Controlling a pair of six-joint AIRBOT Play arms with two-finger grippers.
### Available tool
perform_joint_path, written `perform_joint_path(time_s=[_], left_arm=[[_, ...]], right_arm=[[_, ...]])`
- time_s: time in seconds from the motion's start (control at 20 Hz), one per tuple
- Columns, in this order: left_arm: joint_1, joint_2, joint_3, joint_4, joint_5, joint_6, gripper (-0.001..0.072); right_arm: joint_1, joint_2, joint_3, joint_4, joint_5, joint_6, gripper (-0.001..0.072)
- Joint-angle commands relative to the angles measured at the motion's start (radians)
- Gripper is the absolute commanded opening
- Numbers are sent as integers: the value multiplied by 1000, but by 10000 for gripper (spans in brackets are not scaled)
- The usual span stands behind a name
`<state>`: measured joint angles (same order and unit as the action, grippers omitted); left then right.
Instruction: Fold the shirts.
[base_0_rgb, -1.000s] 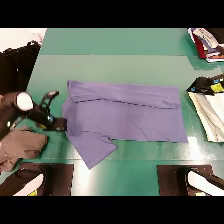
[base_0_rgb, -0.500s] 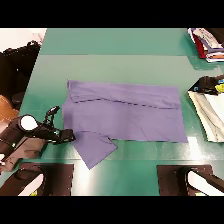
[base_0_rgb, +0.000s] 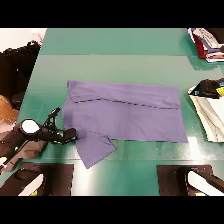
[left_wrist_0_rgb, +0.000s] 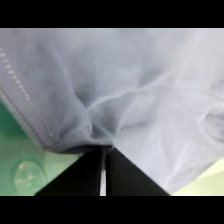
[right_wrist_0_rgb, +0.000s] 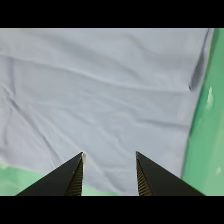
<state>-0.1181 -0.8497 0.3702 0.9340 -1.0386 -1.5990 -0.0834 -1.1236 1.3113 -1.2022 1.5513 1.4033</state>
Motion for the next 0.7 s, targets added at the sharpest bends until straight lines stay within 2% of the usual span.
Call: perform_joint_path(time_s=[0.0, 0.2, 0.25, 0.3, 0.35, 0.45, 0.5, 0.6, 0.65], left_arm=[[0, 1, 32, -15, -56, 61, 25], [0, 1, 119, -21, -91, 116, 26], [0, 1, 130, -26, -88, 116, 26], [0, 1, 133, -36, -79, 116, 26], [0, 1, 132, -39, -72, 116, 26], [0, 1, 132, -40, -73, 142, 26], [0, 1, 132, -39, -72, 142, 26], [0, 1, 132, -40, -73, 142, 26], [0, 1, 132, -40, -72, 142, 26]], right_arm=[[-61, 25, -35, -3, 62, 0, 363], [-256, 171, -343, -3, 21, -9, 369], [-314, 204, -446, -3, -2, -30, 435], [-365, 226, -537, -2, -18, -35, 549], [-411, 242, -629, 8, -39, -35, 559], [-460, 252, -778, 43, -100, -35, 551], [-469, 251, -829, 61, -135, -35, 505], [-481, 251, -899, 112, -211, -35, 485], [-480, 251, -914, 122, -240, -30, 440]])
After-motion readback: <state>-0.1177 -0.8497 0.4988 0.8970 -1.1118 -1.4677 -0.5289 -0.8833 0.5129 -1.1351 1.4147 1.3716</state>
